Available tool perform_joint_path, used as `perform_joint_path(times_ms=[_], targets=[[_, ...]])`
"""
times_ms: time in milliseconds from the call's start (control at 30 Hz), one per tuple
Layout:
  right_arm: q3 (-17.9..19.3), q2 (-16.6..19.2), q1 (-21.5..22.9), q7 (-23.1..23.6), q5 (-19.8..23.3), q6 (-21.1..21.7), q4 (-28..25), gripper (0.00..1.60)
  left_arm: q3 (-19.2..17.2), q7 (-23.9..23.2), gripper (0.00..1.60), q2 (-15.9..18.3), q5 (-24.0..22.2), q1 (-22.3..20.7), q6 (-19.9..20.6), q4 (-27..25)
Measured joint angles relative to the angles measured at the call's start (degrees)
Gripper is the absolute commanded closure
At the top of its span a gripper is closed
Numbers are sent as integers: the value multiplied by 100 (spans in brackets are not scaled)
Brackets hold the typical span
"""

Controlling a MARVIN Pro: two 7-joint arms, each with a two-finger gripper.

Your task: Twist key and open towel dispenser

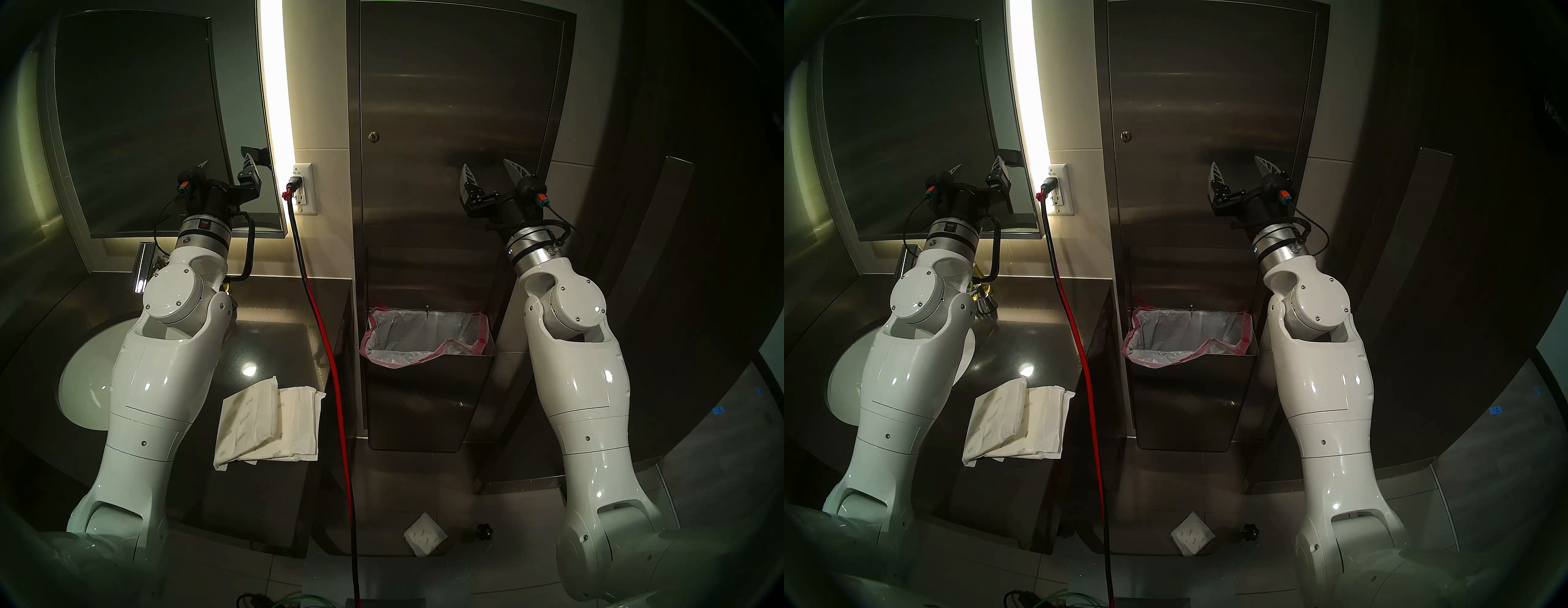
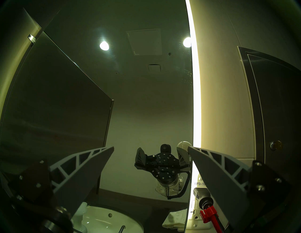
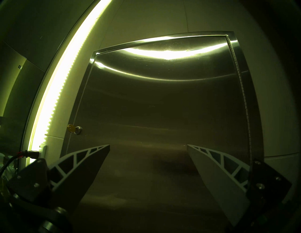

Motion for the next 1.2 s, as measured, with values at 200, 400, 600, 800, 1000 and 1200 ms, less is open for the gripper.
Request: perform_joint_path(times_ms=[200,400,600,800,1000,1200], targets=[[-150,-83,30,90,83,-15,68,0,0,0,0,0,1,1,0,0],[-320,-162,156,220,186,-46,352,0,0,0,0,-1,2,1,0,1],[-556,-299,423,318,235,-88,806,0,0,0,0,-1,3,2,0,2],[-750,-467,729,386,238,-144,1200,0,0,0,0,-1,4,3,0,1],[-874,-636,998,406,190,-215,1535,0,0,0,0,-1,5,4,0,1],[-989,-819,1319,425,126,-335,1972,0,0,0,0,-1,6,5,0,1]])
